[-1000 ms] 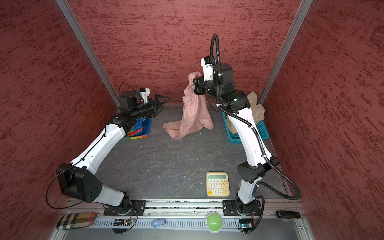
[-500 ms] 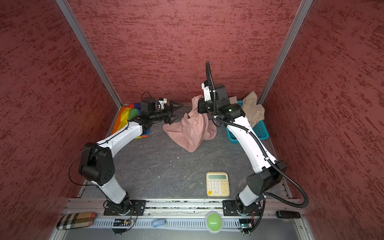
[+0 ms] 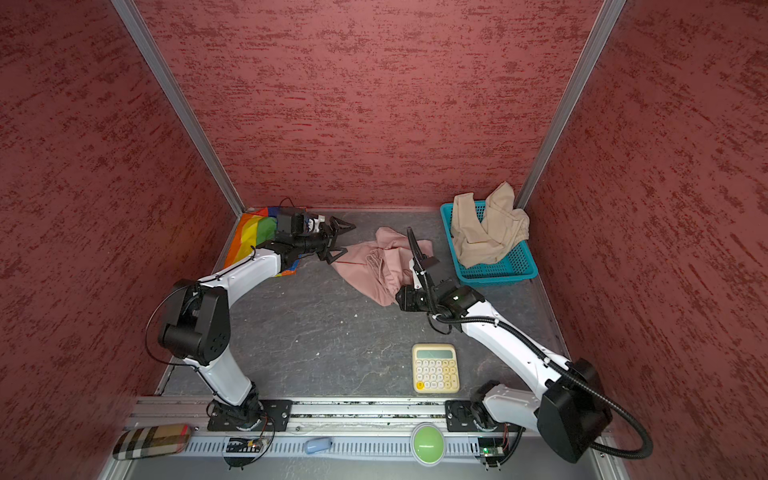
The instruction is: Fold and stack the shorts
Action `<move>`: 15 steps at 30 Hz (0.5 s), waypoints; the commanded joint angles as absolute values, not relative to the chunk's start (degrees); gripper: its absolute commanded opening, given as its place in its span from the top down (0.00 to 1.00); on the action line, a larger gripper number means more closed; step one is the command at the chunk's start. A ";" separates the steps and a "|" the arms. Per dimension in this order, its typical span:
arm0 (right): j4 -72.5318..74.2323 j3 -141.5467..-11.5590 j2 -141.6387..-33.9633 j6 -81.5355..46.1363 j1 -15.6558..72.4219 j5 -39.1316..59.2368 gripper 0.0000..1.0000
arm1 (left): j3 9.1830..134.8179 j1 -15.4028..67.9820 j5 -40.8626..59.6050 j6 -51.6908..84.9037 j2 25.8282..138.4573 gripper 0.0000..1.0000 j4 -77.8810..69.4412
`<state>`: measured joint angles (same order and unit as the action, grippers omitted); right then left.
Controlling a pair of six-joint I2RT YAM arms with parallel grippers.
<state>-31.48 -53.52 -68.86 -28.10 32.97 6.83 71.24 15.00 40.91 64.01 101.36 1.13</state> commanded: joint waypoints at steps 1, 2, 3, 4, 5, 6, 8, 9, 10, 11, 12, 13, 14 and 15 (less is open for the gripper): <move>-33.63 -62.83 -67.94 -24.69 31.42 0.77 0.22 | 72.70 17.43 42.97 62.25 104.74 0.01 3.65; -34.13 -65.10 -69.12 -23.72 30.41 0.79 0.12 | 73.01 18.07 43.06 62.14 105.59 0.01 4.17; -34.36 -67.43 -71.01 -22.82 29.18 1.08 0.02 | 72.89 18.51 42.95 62.11 106.36 0.01 4.18; -34.24 -69.82 -72.84 -22.24 28.10 1.47 0.01 | 72.27 18.63 42.29 62.48 107.05 0.01 3.74; -33.91 -71.52 -74.20 -21.85 27.42 2.18 0.01 | 71.64 18.47 41.43 63.07 107.70 0.01 2.61; -33.07 -73.09 -76.18 -21.80 26.49 3.21 0.01 | 71.34 18.16 40.97 63.59 108.79 0.01 0.76; -30.76 -75.45 -79.25 -22.47 24.60 6.37 0.01 | 74.33 17.69 41.27 62.76 112.38 0.01 1.82; -29.48 -76.48 -80.91 -23.04 23.78 7.99 0.01 | 76.42 17.51 41.55 62.18 114.47 0.01 2.53; -28.65 -77.43 -82.44 -23.20 23.30 9.35 0.01 | 77.70 17.21 41.53 62.10 116.05 0.01 3.25; -28.28 -78.86 -85.24 -22.90 23.20 10.57 0.01 | 78.52 16.78 41.33 62.46 117.42 0.01 3.48; -29.41 -80.91 -88.34 -21.97 23.14 11.19 0.01 | 78.54 16.32 41.47 63.42 118.29 0.01 2.38; -30.85 -82.96 -91.00 -21.36 23.14 11.09 0.01 | 78.15 15.90 41.63 64.13 118.63 0.01 1.24; -31.88 -84.22 -93.87 -20.87 23.17 11.27 0.01 | 77.48 15.52 41.82 64.56 118.53 0.01 0.15; -32.43 -84.82 -96.18 -20.30 23.25 11.80 0.01 | 76.82 15.23 41.91 64.51 118.11 0.01 -0.02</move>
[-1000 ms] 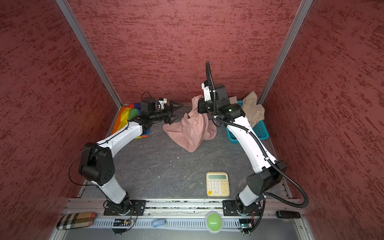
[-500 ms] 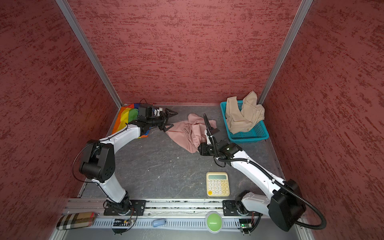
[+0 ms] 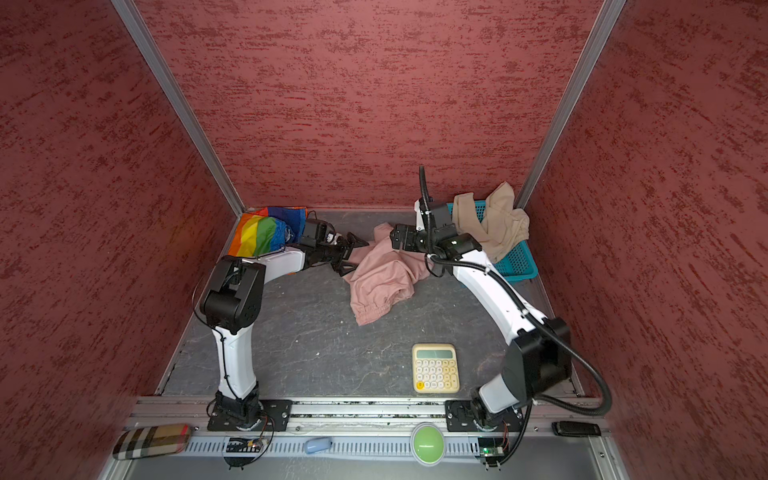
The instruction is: Fold and stack the shorts
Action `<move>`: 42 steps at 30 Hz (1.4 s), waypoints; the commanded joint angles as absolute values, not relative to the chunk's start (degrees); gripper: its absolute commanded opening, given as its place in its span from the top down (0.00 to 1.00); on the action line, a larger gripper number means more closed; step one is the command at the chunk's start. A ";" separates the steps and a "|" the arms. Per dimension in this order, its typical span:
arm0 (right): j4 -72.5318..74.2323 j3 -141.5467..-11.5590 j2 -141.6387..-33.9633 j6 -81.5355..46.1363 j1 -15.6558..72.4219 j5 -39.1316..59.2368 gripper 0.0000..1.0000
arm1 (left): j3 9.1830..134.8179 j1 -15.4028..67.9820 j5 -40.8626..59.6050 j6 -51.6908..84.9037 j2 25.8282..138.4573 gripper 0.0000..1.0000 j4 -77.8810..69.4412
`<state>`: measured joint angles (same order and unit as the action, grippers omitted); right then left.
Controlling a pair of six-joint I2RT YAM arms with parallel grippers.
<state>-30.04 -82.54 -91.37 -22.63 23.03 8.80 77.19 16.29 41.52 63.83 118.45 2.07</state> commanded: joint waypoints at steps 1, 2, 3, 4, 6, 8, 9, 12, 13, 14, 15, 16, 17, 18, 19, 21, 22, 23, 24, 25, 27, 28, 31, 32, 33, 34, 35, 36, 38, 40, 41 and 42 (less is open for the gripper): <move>-33.24 -85.49 -98.03 -19.75 23.69 11.68 0.01 | 76.25 15.12 41.99 64.30 117.66 0.01 0.00; -34.18 -86.16 -99.74 -18.78 24.70 10.72 0.01 | 75.23 14.90 42.25 64.31 117.01 0.01 -0.11; -35.17 -86.79 -101.12 -17.77 25.86 9.60 0.01 | 73.82 14.56 42.61 64.50 116.24 0.01 -0.86; -36.05 -87.30 -102.29 -17.29 26.74 8.61 0.01 | 72.41 14.15 42.78 64.88 115.50 0.01 -1.60; -37.99 -87.81 -104.45 -16.88 28.30 6.40 0.01 | 68.78 12.92 42.93 65.83 113.44 0.01 -3.76; -39.28 -87.86 -105.80 -17.05 29.28 4.02 0.02 | 66.53 11.78 43.22 66.10 112.06 0.01 -4.74; -39.54 -87.65 -106.19 -17.26 29.59 3.41 0.06 | 66.12 11.53 43.39 65.94 111.65 0.01 -4.71; -39.26 -86.37 -105.21 -18.03 29.76 0.68 0.51 | 66.75 12.08 44.02 65.28 112.00 0.01 -3.75; -38.73 -85.07 -103.67 -18.46 29.77 -0.55 0.70 | 67.16 12.58 44.12 65.23 112.27 0.01 -3.63; -37.57 -82.66 -100.96 -19.14 29.79 -2.02 0.87 | 67.77 13.10 44.27 64.98 112.56 0.01 -3.23; -36.28 -79.35 -97.61 -20.01 29.71 -3.52 1.00 | 68.29 13.67 44.38 64.72 112.83 0.01 -2.72; -34.66 -75.88 -94.48 -20.61 29.62 -4.36 1.00 | 68.74 14.09 44.47 64.48 113.11 0.01 -2.43; -32.82 -71.23 -90.81 -21.56 29.62 -5.07 1.00 | 69.30 14.51 44.45 64.06 113.27 0.01 -2.04; -31.57 -66.55 -87.61 -22.92 29.44 -5.69 1.00 | 70.00 14.82 44.44 63.34 113.50 0.01 -1.13; -30.51 -62.63 -85.31 -24.00 29.29 -5.80 1.00 | 70.93 15.15 44.47 62.53 113.85 0.01 -0.10; -28.87 -54.89 -81.38 -25.79 29.09 -6.28 1.00 | 73.69 15.76 44.40 59.96 114.75 0.01 3.50; -28.65 -52.14 -80.50 -26.42 29.09 -6.98 1.00 | 74.79 15.99 44.32 59.02 115.09 0.01 4.87; -28.56 -49.78 -79.82 -26.98 29.09 -7.29 1.00 | 75.90 16.29 44.31 58.12 115.39 0.01 6.06; -28.56 -48.19 -79.28 -27.35 29.09 -7.55 1.00 | 76.70 16.51 44.40 57.45 115.56 0.01 6.97; -28.65 -46.67 -78.71 -27.80 29.01 -7.77 0.99 | 77.70 16.82 44.32 56.46 115.66 0.01 8.17; -28.82 -45.08 -77.53 -28.08 28.86 -8.20 0.87 | 80.55 17.58 44.03 53.38 116.37 0.01 12.06; -29.01 -44.81 -77.12 -28.08 28.66 -8.35 0.79 | 82.48 18.19 44.06 51.31 117.20 0.01 14.79; -29.27 -45.23 -75.90 -27.53 27.99 -7.58 0.61 | 87.39 20.94 42.77 45.75 119.74 0.01 22.23; -29.50 -45.48 -75.34 -27.43 27.79 -7.42 0.59 | 88.51 21.86 42.24 44.25 120.63 0.01 24.13; -29.65 -45.73 -74.94 -27.34 27.61 -7.38 0.57 | 88.76 22.37 42.10 44.04 121.28 0.00 24.43; -29.86 -45.95 -74.50 -27.25 27.29 -7.32 0.52 | 88.59 22.90 42.09 44.44 121.86 0.00 23.96; -30.02 -46.04 -74.10 -27.25 27.04 -7.15 0.45 | 88.27 23.40 42.31 45.08 122.44 0.03 22.80; -30.03 -45.97 -73.77 -27.17 26.83 -6.96 0.39 | 88.35 23.80 42.53 45.26 122.96 0.05 22.31; -29.88 -45.71 -72.91 -27.33 26.29 -6.21 0.27 | 90.62 25.19 41.17 42.82 124.49 0.10 25.20; -29.88 -45.49 -72.15 -27.42 25.85 -5.39 0.16 | 93.23 26.38 38.93 39.58 125.96 0.12 29.02; -29.94 -45.45 -71.58 -27.51 25.66 -5.15 0.12 | 93.52 26.90 38.78 39.06 126.50 0.12 29.17; -30.03 -45.44 -71.15 -27.51 25.51 -5.08 0.08 | 93.29 27.13 39.01 39.24 126.76 0.14 28.30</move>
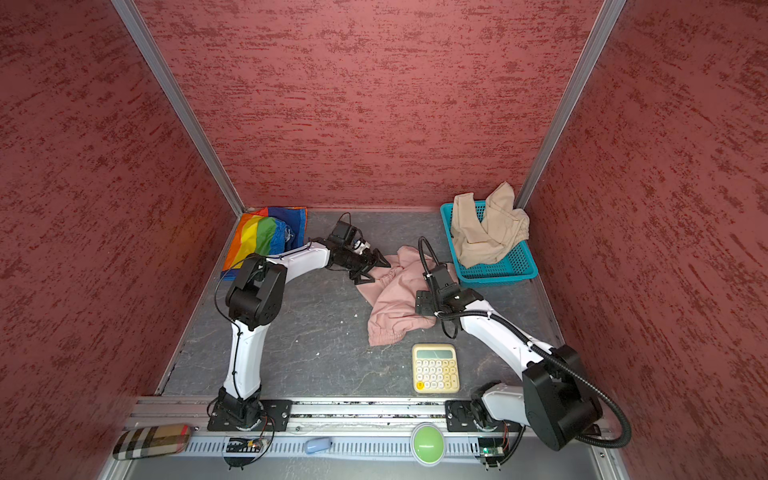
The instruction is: Fold and stack the shorts
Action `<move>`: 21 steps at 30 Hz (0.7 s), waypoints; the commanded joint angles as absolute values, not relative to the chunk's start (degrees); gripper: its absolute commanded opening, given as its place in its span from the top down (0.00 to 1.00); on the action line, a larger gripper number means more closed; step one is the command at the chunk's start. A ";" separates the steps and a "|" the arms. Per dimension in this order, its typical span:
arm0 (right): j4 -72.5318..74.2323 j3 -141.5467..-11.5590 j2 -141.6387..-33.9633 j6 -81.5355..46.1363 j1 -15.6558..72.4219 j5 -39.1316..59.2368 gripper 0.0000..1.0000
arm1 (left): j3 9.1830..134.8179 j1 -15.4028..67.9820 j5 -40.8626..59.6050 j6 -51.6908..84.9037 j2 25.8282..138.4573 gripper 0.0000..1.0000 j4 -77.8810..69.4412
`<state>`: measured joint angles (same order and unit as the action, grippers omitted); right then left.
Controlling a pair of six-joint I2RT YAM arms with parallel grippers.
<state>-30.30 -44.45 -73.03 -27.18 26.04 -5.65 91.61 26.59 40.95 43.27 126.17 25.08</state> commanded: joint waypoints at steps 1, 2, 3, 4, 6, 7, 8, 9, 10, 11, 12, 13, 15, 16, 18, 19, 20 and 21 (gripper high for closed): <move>-30.27 -45.56 -70.79 -27.43 25.26 -4.98 0.03 | 93.13 27.47 39.04 39.53 126.92 0.16 27.64; -30.46 -45.62 -70.43 -27.27 25.01 -4.73 0.01 | 93.24 27.76 38.67 39.63 127.36 0.17 27.56; -30.55 -45.83 -70.13 -27.20 24.84 -4.55 0.01 | 93.34 27.99 38.44 39.74 127.52 0.19 27.22; -30.75 -45.99 -69.93 -27.09 24.62 -4.46 0.01 | 93.01 28.11 38.41 40.18 127.68 0.22 26.29; -31.10 -46.31 -69.62 -27.07 24.30 -4.32 0.01 | 91.98 28.12 38.75 41.66 127.70 0.30 23.95; -31.16 -46.53 -69.54 -27.07 24.16 -4.25 0.01 | 91.93 28.21 38.86 41.98 127.85 0.33 23.53; -31.11 -46.66 -69.44 -27.07 24.08 -4.14 0.01 | 92.02 28.28 39.00 42.02 127.96 0.36 23.34; -30.95 -46.95 -69.50 -27.15 23.91 -3.94 0.01 | 91.94 28.39 39.10 42.15 128.06 0.40 22.77; -30.81 -47.15 -69.60 -27.29 23.91 -3.75 0.01 | 91.77 28.55 39.24 42.42 128.06 0.44 22.08; -30.76 -47.49 -69.80 -27.12 23.77 -3.71 0.01 | 91.59 28.73 39.41 42.58 128.01 0.47 21.30; -30.65 -47.96 -70.22 -27.16 23.80 -3.67 0.01 | 91.41 28.91 39.63 43.00 128.06 0.54 20.58; -30.59 -48.60 -70.62 -27.26 23.73 -3.67 0.01 | 91.32 29.08 39.79 43.25 128.06 0.61 19.86; -30.48 -50.35 -71.63 -27.06 23.49 -3.45 0.01 | 90.91 29.35 40.61 44.12 127.98 0.74 17.96; -30.44 -51.67 -72.30 -26.95 23.25 -3.22 0.01 | 90.79 29.44 41.22 44.65 127.97 0.79 16.83; -30.74 -54.80 -73.86 -26.50 22.73 -2.91 0.01 | 90.79 29.44 42.07 45.17 128.06 0.85 15.67; -31.07 -56.47 -74.76 -26.34 22.36 -2.64 0.01 | 90.97 29.37 42.18 45.18 128.06 0.88 15.69; -31.16 -57.78 -75.52 -26.20 22.07 -2.21 0.01 | 90.97 29.36 42.31 45.09 128.06 0.92 15.69; -31.28 -59.06 -76.54 -25.98 21.72 -1.64 0.01 | 90.84 29.19 42.74 45.16 127.93 0.97 15.45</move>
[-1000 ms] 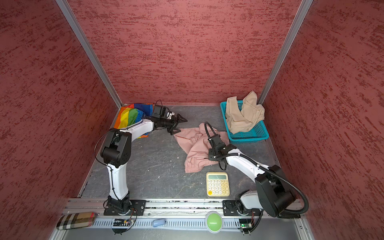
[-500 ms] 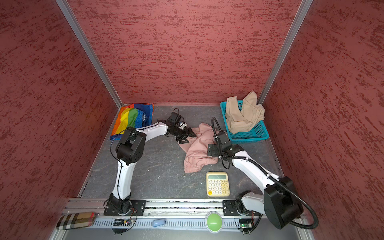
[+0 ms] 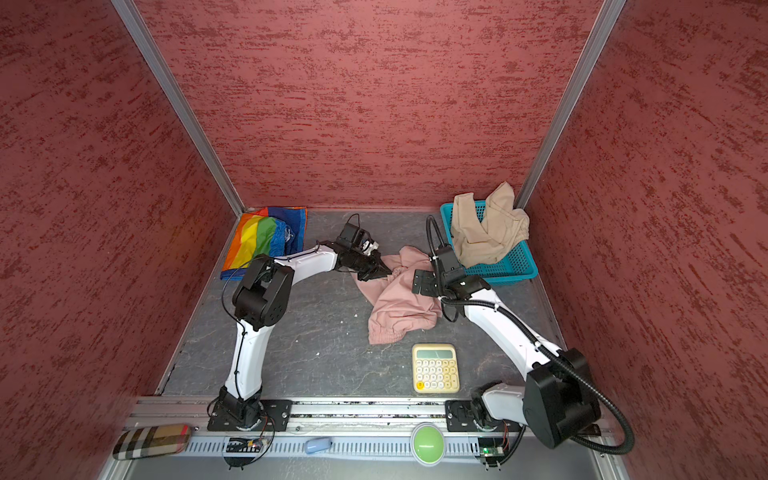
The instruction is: Fold and stack the shorts
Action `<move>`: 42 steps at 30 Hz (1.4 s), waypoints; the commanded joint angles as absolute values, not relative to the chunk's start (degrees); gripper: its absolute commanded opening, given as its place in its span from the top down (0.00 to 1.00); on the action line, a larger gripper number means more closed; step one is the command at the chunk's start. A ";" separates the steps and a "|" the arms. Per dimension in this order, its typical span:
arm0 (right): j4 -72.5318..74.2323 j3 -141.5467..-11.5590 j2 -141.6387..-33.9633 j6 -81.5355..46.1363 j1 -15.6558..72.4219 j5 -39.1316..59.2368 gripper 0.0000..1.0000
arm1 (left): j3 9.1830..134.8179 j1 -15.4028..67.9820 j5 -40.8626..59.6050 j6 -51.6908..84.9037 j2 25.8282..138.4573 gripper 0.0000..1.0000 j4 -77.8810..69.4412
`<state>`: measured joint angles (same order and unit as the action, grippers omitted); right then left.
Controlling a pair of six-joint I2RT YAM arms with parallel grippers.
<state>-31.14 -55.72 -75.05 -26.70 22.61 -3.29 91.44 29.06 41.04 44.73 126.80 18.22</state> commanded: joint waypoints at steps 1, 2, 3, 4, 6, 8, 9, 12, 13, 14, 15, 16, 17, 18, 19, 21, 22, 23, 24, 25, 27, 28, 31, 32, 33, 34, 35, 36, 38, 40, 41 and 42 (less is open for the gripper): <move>-31.28 -60.23 -77.39 -25.93 21.33 -0.92 0.01 | 90.60 28.93 43.25 45.29 127.57 1.00 14.89; -31.37 -61.18 -78.12 -25.78 20.99 -0.39 0.01 | 90.45 28.50 43.56 45.35 126.98 1.00 14.52; -31.57 -62.32 -79.08 -25.69 20.71 0.07 0.01 | 90.35 27.80 43.72 45.20 126.12 1.00 14.40; -31.84 -63.46 -80.09 -25.47 20.34 0.49 0.01 | 90.42 27.02 43.92 44.92 125.14 1.00 14.53; -32.27 -65.94 -82.18 -25.14 19.83 1.54 0.01 | 90.83 25.02 44.24 44.26 122.66 1.00 14.67; -32.58 -68.95 -85.20 -24.89 19.69 3.08 0.01 | 91.65 22.76 44.25 43.41 119.64 1.00 14.89; -32.65 -70.73 -87.06 -24.70 19.69 4.18 0.01 | 92.51 21.62 44.05 42.80 118.01 1.00 15.43; -33.97 -76.23 -93.64 -23.98 19.75 6.00 0.01 | 95.43 18.84 43.66 41.88 114.41 1.00 17.23; -34.61 -78.07 -95.74 -23.63 19.92 6.31 0.01 | 96.35 18.21 43.75 41.74 113.59 1.00 17.81; -35.25 -80.42 -98.45 -23.33 20.13 6.26 0.01 | 97.20 17.71 43.77 41.54 112.67 1.00 18.50; -35.42 -82.69 -100.93 -23.20 20.45 6.07 0.01 | 97.76 17.32 43.86 41.33 111.77 1.00 19.08; -35.30 -84.74 -103.02 -23.36 20.64 6.21 0.01 | 98.14 17.10 43.86 41.08 110.91 1.00 19.58; -34.93 -86.99 -105.34 -23.68 20.82 6.64 0.01 | 98.29 16.84 43.78 40.95 110.10 1.00 19.98; -34.32 -89.11 -107.32 -24.38 20.81 7.12 0.01 | 98.17 16.64 43.77 40.87 109.04 1.00 20.12; -33.27 -90.50 -108.62 -25.24 20.83 7.53 0.01 | 98.02 16.53 43.77 40.82 108.18 1.00 20.19; -29.63 -92.99 -110.35 -27.10 20.86 9.36 0.01 | 97.81 16.01 43.77 40.60 106.37 1.00 20.89; -28.47 -94.17 -111.11 -27.84 20.83 10.63 0.01 | 97.82 15.64 43.62 40.30 105.55 1.00 21.39; -27.66 -96.06 -112.21 -28.33 20.92 12.35 0.02 | 97.82 15.12 43.15 39.83 104.41 1.00 22.04; -27.49 -97.87 -113.38 -28.42 20.92 14.85 0.08 | 97.82 14.43 42.34 39.00 103.06 1.00 22.71; -27.94 -99.29 -114.13 -28.55 21.08 16.28 0.11 | 97.75 13.82 41.37 37.98 101.58 1.00 23.12; -29.16 -99.59 -113.76 -27.78 21.98 16.17 0.11 | 97.73 12.79 37.85 34.72 97.79 1.00 25.00; -28.97 -97.88 -112.39 -27.35 22.46 15.61 0.07 | 97.46 12.33 35.86 32.79 95.66 1.00 26.15; -25.62 -89.75 -106.71 -28.14 22.48 14.49 0.01 | 92.28 10.73 31.23 29.32 88.52 1.00 25.44; -24.98 -87.73 -105.40 -28.23 22.35 13.90 0.01 | 89.99 9.73 30.40 29.10 86.55 1.00 24.55; -24.88 -86.78 -104.90 -28.30 22.25 13.73 0.01 | 87.85 8.71 30.13 29.26 85.26 1.00 23.91; -24.94 -86.39 -104.90 -28.39 22.07 13.80 0.01 | 86.06 7.44 30.44 29.37 84.61 1.00 23.56; -25.48 -86.61 -105.77 -28.18 22.06 13.80 0.01 | 84.94 6.33 30.98 29.23 84.75 1.00 24.43; -26.01 -87.36 -106.85 -27.81 22.01 14.03 0.01 | 84.32 5.33 31.56 29.31 85.30 1.00 25.69; -26.39 -89.15 -109.71 -27.20 22.23 14.51 0.01 | 81.83 3.33 33.40 30.32 86.04 1.00 26.97; -27.08 -92.01 -113.24 -26.20 22.77 14.16 0.01 | 78.14 2.15 34.70 31.27 85.61 1.00 25.54; -28.29 -94.23 -115.26 -25.64 23.00 14.34 0.01 | 76.70 1.79 34.42 31.48 85.15 1.00 25.31; -29.16 -95.89 -116.82 -25.32 23.33 15.22 0.01 | 75.57 1.46 34.25 31.54 84.79 1.00 25.14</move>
<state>-27.68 -91.83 -112.38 -27.05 22.59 14.15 78.54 2.24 33.50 31.48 84.38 24.99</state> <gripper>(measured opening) 0.989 0.060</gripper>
